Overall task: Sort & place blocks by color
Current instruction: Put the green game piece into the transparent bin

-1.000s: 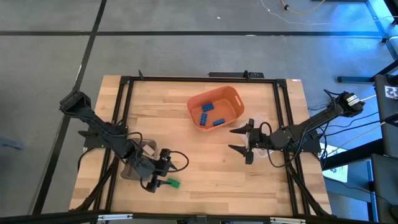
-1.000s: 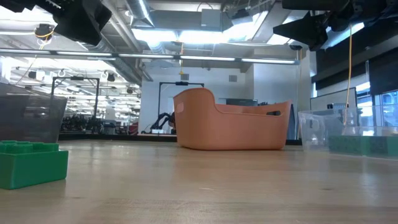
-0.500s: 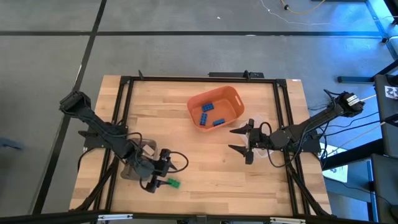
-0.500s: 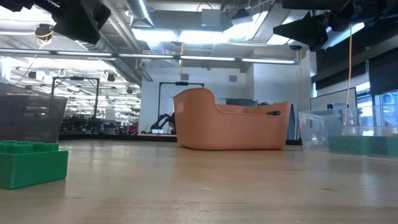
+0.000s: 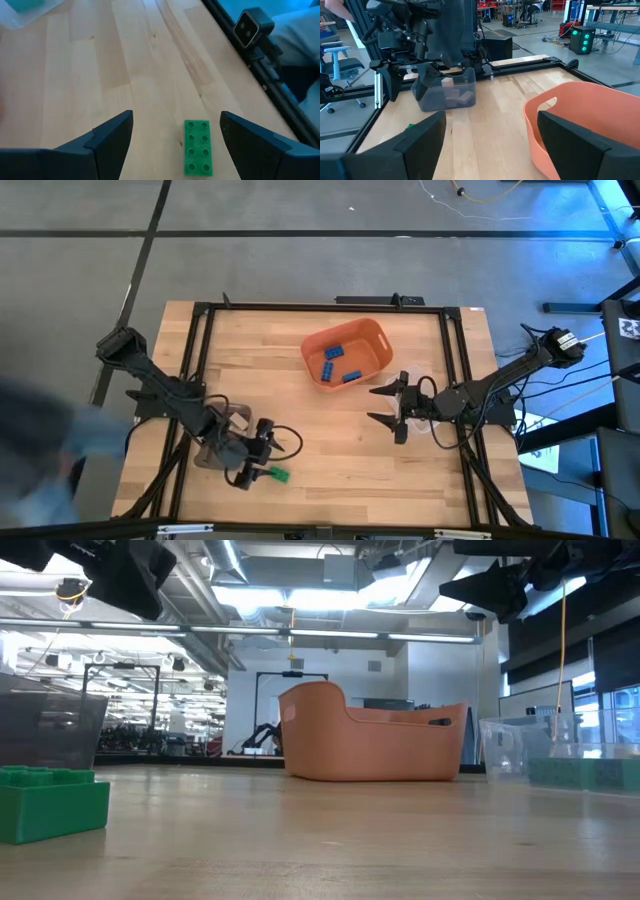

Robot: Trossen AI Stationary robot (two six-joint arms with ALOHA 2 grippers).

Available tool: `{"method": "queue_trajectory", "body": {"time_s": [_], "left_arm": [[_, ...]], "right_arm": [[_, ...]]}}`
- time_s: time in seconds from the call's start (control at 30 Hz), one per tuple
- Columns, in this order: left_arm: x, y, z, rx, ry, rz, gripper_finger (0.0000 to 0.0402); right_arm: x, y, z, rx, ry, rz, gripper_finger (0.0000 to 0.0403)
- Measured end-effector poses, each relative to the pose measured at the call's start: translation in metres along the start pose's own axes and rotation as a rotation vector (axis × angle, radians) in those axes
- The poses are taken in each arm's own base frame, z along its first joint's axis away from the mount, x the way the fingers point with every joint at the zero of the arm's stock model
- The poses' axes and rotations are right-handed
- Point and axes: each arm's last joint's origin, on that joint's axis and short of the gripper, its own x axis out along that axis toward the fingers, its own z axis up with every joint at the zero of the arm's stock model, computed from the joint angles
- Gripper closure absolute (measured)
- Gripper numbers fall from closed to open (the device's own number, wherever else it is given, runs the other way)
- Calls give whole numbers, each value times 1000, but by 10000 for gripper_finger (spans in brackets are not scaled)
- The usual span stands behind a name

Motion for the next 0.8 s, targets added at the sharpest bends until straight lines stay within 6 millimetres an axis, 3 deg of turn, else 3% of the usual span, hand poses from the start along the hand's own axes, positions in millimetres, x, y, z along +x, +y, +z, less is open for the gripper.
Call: {"method": "queue_trajectory", "body": {"time_s": [0.3,0.63,0.8], "left_arm": [[5,-12,-9,104,35,24,110],[40,-22,-39,151,196,-33,110],[54,-26,-46,146,196,-58,110]], "right_arm": [[0,0,0,-2,0,0,86],[0,0,0,-2,-1,-1,86],[0,0,0,-4,-1,-1,86]]}}
